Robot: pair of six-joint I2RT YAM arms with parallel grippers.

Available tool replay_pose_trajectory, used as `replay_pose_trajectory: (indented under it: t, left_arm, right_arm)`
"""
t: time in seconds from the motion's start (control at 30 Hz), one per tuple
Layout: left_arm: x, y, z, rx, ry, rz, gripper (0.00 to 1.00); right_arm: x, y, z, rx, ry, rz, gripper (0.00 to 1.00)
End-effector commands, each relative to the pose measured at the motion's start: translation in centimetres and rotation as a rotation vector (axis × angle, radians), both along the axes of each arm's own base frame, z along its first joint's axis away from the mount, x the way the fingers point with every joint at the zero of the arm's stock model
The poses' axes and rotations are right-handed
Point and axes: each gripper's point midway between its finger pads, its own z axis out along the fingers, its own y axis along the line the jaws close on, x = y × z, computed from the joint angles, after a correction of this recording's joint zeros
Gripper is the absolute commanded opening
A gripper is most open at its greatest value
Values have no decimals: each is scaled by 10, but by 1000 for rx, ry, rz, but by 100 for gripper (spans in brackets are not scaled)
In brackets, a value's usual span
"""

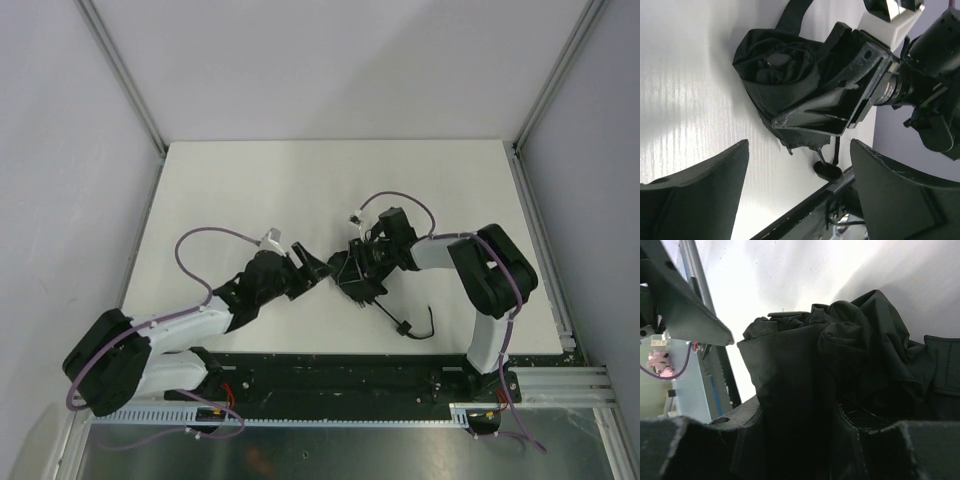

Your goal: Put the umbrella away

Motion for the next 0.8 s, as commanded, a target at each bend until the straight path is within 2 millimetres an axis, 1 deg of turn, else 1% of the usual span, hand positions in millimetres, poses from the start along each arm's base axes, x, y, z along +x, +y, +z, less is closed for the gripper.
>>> replay_pose_trajectory:
  t: [0.0, 0.1, 0.17, 0.27, 0.43, 0.5, 0.6, 0.77]
  left_arm:
    - [23, -6, 19, -147, 52, 98, 87]
    - [30, 0, 5, -167, 131, 157, 87]
    - [36, -1, 0, -168, 156, 173, 87]
    - [43, -6, -9, -157, 183, 182, 87]
    - [53, -19, -12, -133, 145, 137, 88]
    - [52, -23, -13, -127, 123, 120, 88]
    - [44, -26, -22, -118, 139, 116, 89]
    - [29, -29, -56, -119, 276, 140, 88]
  right_arm:
    - [-65, -35, -67, -227, 356, -6, 0]
    - [-65, -35, -69, -230, 355, -4, 0]
    - [-63, -34, -69, -219, 356, -6, 0]
    - [-62, -32, -67, -194, 357, 2, 0]
    - [-62, -29, -67, -169, 364, 10, 0]
    - [-62, -28, -66, -164, 367, 10, 0]
    - [-60, -28, -64, -154, 366, 11, 0]
    - [-55, -27, -58, -143, 350, 14, 0]
